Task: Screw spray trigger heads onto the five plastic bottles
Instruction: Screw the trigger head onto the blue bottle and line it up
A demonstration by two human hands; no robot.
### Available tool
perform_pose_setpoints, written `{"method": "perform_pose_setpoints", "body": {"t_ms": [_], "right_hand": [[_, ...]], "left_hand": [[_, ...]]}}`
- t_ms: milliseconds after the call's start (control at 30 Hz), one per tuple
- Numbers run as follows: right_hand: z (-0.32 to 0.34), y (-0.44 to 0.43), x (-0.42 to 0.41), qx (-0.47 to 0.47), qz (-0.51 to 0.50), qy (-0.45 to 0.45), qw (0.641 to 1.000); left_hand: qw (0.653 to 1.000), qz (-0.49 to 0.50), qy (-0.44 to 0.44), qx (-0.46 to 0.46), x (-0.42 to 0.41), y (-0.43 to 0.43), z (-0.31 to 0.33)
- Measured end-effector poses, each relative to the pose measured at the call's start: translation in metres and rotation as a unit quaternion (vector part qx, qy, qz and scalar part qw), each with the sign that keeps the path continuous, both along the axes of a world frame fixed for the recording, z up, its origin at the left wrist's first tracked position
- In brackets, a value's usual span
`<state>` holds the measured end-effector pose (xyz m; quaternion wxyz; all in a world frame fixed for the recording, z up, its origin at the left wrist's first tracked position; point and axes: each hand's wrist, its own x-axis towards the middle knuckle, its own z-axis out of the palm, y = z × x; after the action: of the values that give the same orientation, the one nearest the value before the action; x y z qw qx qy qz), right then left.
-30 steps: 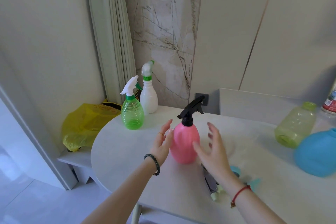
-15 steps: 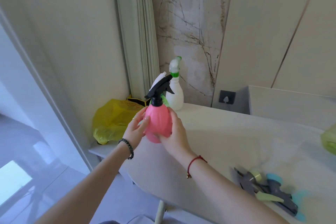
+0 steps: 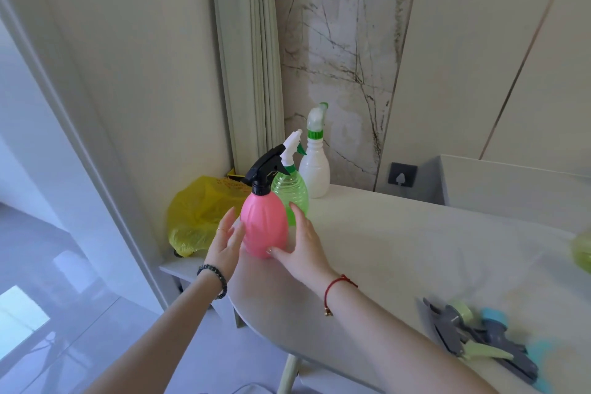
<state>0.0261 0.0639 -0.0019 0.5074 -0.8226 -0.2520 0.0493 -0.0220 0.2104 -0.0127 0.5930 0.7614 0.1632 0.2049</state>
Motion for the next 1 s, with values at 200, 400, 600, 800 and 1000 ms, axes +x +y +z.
{"method": "perform_pose_setpoints", "body": {"t_ms": [200, 400, 600, 800, 1000], "right_hand": [[0.014, -0.09, -0.008, -0.003, -0.003, -0.044, 0.999], [0.046, -0.222, -0.005, 0.019, -0.109, -0.08, 0.991], [0.06, -0.37, -0.004, 0.017, -0.269, -0.142, 0.953], [0.033, -0.463, -0.006, -0.042, -0.41, -0.153, 0.898], [0.006, -0.484, 0.021, 0.053, -0.38, -0.01, 0.923]], "left_hand": [[0.982, 0.039, -0.146, 0.111, -0.031, -0.07, 0.007], [0.974, -0.187, -0.106, 0.067, 0.005, -0.2, 0.038], [0.937, -0.346, -0.039, 0.002, 0.038, -0.336, 0.051], [0.898, -0.436, 0.053, -0.01, 0.064, -0.435, 0.037], [0.879, -0.466, 0.102, -0.02, 0.095, -0.494, 0.024]]}}
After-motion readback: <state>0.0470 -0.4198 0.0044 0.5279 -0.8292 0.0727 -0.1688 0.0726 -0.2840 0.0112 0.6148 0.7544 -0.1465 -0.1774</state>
